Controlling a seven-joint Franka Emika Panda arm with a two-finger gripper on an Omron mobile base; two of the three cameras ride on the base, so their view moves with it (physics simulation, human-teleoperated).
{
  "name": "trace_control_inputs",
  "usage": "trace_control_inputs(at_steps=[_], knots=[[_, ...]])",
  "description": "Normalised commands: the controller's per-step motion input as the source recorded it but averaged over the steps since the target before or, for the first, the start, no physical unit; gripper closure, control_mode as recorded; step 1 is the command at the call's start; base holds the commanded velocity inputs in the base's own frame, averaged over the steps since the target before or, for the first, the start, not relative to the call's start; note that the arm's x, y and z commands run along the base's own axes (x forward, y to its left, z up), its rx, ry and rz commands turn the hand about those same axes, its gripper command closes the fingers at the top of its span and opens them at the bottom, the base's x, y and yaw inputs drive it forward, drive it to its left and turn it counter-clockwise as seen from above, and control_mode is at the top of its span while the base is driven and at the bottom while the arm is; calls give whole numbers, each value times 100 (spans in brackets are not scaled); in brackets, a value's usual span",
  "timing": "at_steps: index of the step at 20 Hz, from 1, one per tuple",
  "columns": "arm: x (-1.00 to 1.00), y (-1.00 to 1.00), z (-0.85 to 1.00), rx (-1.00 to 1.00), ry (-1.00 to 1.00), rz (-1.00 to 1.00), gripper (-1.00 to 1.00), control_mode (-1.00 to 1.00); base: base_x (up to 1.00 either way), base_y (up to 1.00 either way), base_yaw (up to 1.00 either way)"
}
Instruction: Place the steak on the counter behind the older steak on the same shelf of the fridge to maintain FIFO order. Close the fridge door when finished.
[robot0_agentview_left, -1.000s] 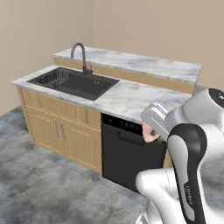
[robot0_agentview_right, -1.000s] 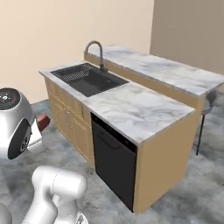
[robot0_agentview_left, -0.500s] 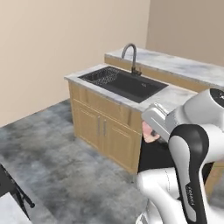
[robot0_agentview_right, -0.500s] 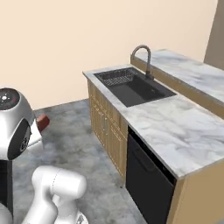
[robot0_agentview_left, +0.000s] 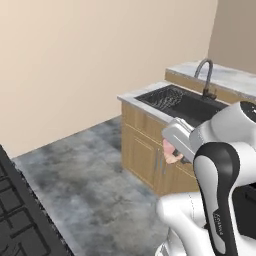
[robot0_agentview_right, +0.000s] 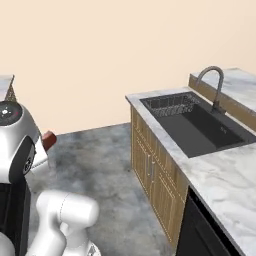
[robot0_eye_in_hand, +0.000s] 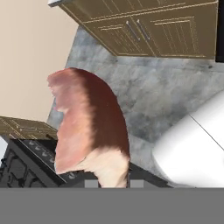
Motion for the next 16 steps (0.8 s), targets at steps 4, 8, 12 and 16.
trace_control_inputs(at_steps=[4,8,12,16], knots=[[0,0,0,0,0,0,100,100,100,70,25],[0,0,0,0,0,0,100,100,100,47,14],[0,0,0,0,0,0,100,100,100,0,0],[0,0,0,0,0,0,100,100,100,0,0]])
